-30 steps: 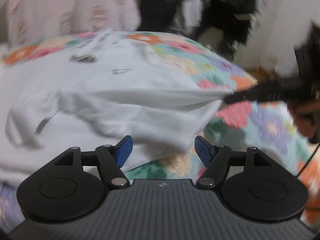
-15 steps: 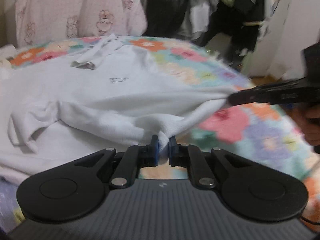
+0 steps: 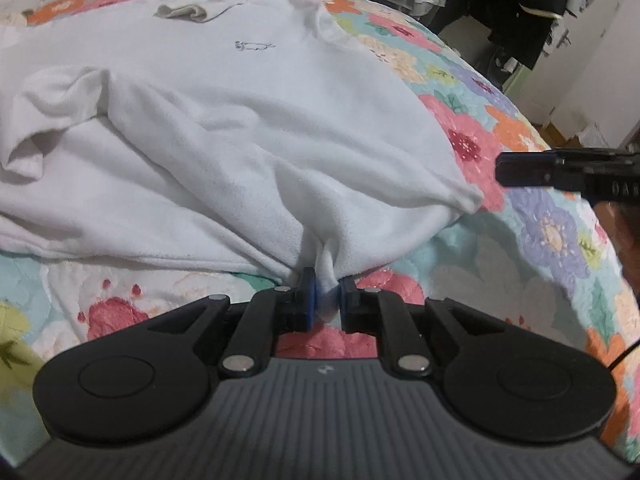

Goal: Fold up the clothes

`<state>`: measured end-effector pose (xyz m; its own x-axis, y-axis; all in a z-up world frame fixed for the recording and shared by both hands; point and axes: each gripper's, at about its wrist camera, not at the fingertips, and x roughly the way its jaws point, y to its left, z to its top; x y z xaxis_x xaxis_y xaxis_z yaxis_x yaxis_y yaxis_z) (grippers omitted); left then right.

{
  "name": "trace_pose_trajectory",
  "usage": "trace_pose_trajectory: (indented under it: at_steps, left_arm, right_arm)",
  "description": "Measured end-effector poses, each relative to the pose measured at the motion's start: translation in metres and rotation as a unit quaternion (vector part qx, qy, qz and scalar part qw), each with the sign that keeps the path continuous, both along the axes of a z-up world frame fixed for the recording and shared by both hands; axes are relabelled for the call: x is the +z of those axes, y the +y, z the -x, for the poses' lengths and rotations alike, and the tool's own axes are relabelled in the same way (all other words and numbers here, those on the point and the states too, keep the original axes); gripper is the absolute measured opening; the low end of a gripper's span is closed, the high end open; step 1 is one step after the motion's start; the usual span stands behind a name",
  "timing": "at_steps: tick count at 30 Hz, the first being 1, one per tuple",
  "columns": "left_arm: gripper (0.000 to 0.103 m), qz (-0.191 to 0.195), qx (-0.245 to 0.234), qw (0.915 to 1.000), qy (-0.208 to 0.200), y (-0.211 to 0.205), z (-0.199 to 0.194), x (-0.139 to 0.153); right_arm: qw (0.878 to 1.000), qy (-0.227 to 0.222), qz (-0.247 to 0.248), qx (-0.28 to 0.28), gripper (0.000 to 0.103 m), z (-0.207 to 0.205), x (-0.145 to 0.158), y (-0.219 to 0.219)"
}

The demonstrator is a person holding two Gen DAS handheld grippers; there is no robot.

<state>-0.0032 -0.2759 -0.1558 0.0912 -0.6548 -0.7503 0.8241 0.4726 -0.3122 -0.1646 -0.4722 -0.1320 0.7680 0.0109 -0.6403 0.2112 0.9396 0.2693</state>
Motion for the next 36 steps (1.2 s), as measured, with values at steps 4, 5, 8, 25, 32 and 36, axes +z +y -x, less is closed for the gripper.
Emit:
trace_pose_trajectory:
  at_steps: [4, 5, 8, 25, 32, 36]
  left_arm:
    - [0.012, 0.008, 0.009, 0.9998, 0.018, -0.001, -0.004, -0.002]
    - [0.012, 0.01, 0.01, 0.9996, 0.023, -0.001, -0.006, -0.002]
    - [0.012, 0.012, 0.014, 0.9993, 0.032, -0.001, -0.008, -0.002]
    - [0.067, -0.085, 0.021, 0.9948, -0.051, 0.036, -0.012, 0.031]
    - [0.067, -0.124, 0.24, 0.9628, -0.003, 0.15, -0.107, 0.039]
    - [0.071, -0.147, 0.298, 0.9427, 0.032, 0.201, -0.172, 0.036]
  right_arm:
    - [0.999, 0.006, 0.03, 0.034, 0.047, -0.024, -0.017, 0.011]
    - [0.998, 0.021, 0.042, 0.039, 0.046, -0.032, -0.024, 0.014]
    - [0.997, 0.003, 0.022, 0.073, 0.006, -0.035, -0.027, 0.017]
    - [0.994, 0.086, -0.004, -0.074, 0.003, -0.031, -0.038, -0.006]
    - [0.988, 0.108, 0.032, -0.108, 0.007, -0.035, -0.034, 0.006]
    - [0.982, 0.091, 0.102, -0.126, 0.022, -0.038, -0.004, 0.028]
